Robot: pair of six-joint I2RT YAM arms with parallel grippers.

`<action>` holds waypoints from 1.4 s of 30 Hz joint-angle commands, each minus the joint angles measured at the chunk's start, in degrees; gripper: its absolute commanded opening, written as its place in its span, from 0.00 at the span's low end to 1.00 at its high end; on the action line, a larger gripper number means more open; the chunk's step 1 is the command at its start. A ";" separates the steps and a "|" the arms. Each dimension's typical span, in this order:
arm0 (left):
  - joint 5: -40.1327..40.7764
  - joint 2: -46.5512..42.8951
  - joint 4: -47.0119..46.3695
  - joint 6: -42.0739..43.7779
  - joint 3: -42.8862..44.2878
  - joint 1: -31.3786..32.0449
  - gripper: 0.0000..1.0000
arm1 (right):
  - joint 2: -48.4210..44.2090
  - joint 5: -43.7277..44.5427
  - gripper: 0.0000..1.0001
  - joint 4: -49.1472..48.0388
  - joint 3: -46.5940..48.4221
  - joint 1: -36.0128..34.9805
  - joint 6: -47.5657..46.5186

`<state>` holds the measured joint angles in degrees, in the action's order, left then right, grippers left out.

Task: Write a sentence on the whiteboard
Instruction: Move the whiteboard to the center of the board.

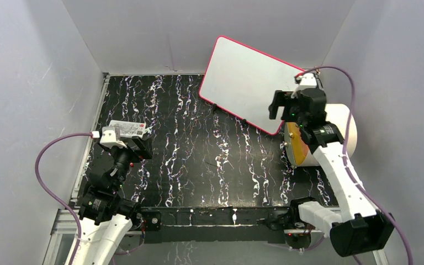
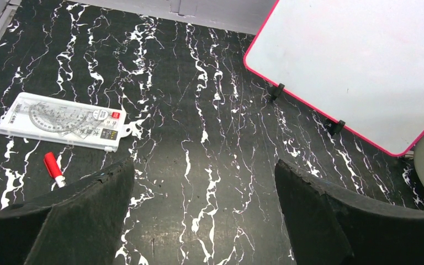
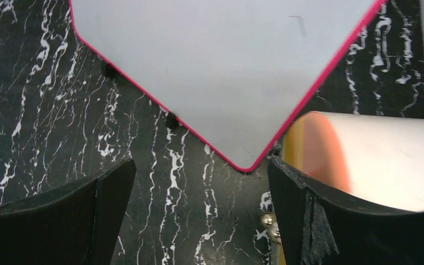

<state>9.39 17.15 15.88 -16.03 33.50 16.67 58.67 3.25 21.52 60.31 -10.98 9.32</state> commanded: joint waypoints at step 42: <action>4.77 -1.75 -1.92 3.97 -1.07 2.51 0.95 | 53.33 53.90 0.52 -13.05 11.74 -29.58 36.89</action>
<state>13.10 15.77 15.66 -12.78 32.49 18.85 109.89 51.11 11.38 69.21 -40.88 43.48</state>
